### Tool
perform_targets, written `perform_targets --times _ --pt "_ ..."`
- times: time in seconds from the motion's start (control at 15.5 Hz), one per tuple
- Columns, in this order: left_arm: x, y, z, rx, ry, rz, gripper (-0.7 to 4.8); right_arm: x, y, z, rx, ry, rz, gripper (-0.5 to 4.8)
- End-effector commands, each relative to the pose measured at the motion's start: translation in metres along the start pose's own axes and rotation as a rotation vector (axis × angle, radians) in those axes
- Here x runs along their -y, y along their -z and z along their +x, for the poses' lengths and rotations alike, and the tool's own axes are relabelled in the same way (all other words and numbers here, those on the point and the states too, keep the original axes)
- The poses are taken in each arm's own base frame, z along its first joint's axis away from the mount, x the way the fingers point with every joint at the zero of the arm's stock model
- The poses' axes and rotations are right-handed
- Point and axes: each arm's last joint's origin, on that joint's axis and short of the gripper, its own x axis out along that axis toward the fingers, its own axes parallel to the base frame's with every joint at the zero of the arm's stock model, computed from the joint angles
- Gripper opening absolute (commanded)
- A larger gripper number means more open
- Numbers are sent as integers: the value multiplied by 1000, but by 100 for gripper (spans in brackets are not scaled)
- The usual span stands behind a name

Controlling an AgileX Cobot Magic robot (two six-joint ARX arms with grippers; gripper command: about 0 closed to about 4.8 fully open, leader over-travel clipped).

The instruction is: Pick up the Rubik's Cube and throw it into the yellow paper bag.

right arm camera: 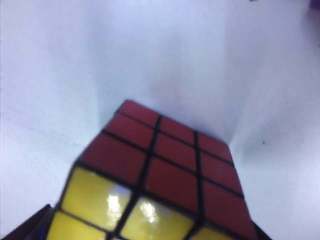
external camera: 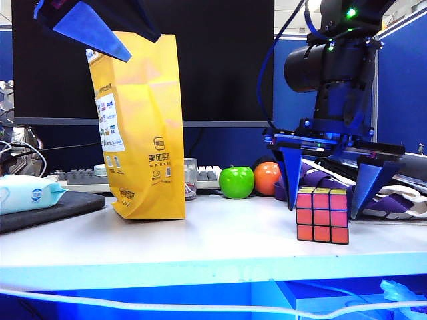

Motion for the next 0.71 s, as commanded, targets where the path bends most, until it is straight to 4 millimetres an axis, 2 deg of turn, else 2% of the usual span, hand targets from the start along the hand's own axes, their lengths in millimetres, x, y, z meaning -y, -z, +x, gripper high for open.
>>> perform_targets --times 0.06,0.13,0.19,0.32,0.52,0.71 --pt "0 -2 -1 12 1 5 479 -2 -3 -2 31 -13 -1 264" --pt "0 -2 -1 13 1 5 479 -2 -4 -2 37 -14 -2 251" --pt "0 -2 0 13 1 5 479 -2 -5 -1 41 -17 -11 191" --pt "0 -2 0 14 -1 5 479 -4 -8 -1 73 -30 -74 17" --pt "-2 -5 -1 36 -28 13 479 -7 -15 -5 123 -98 -115 -1" --pt "-4 -9 -3 71 -82 21 479 -13 -27 -25 188 -111 -169 -1"
